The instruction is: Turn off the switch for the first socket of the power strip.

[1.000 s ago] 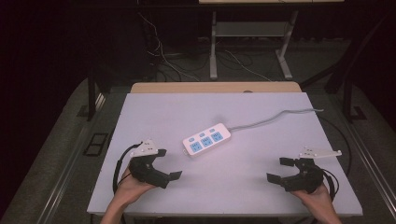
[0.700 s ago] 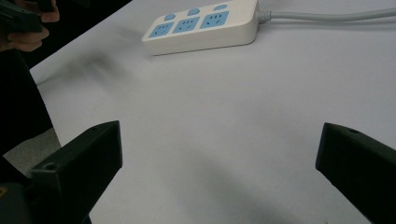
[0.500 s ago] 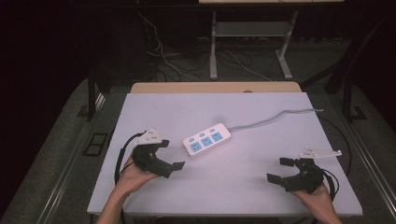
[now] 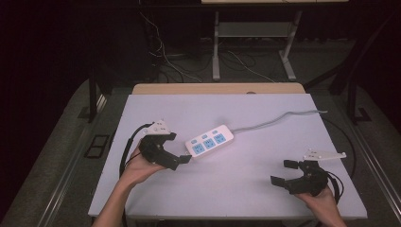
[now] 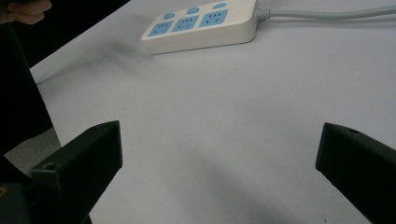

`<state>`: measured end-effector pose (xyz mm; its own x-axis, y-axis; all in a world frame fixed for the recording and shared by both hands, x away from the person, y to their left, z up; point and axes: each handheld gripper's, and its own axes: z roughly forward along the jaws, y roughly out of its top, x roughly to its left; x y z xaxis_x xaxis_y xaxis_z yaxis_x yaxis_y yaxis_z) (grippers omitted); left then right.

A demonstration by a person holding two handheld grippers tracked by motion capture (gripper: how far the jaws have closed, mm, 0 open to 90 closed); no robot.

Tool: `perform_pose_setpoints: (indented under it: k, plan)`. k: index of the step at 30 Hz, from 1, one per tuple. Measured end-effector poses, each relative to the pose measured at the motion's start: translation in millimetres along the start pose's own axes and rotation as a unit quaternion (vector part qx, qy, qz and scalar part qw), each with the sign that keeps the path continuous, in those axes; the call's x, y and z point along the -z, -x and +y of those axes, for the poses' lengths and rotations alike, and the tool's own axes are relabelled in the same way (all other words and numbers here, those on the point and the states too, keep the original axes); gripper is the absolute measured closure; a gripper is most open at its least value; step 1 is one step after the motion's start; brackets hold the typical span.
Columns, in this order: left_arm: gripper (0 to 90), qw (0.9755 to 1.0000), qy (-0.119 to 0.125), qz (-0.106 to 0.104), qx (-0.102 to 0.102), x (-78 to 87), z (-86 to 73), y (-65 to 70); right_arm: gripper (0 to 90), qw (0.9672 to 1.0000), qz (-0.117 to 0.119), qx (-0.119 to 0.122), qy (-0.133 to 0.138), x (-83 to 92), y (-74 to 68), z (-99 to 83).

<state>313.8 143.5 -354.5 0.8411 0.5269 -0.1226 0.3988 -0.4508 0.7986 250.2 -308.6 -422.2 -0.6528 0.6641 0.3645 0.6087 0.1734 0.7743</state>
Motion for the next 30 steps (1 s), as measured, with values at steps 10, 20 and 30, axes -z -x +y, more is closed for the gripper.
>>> perform_pose_setpoints:
  k: [10, 20, 30]
  plan:
    - [0.0, 0.9998, -0.014, 0.0, -0.011, -8.9, 17.6, -7.1, 0.4, 1.0, 0.0, -0.001, -0.001, -0.1, 0.2, -0.1]
    - [0.0, 0.9997, -0.023, -0.002, -0.009, -19.6, 25.6, -16.5, 0.4, 1.0, 0.0, -0.001, -0.002, 0.2, 0.9, -0.5]
    - [0.0, 0.9994, -0.034, -0.006, -0.009, -28.6, 34.6, -25.5, 0.4, 1.0, -0.001, 0.0, -0.002, 0.3, 1.8, -0.9]
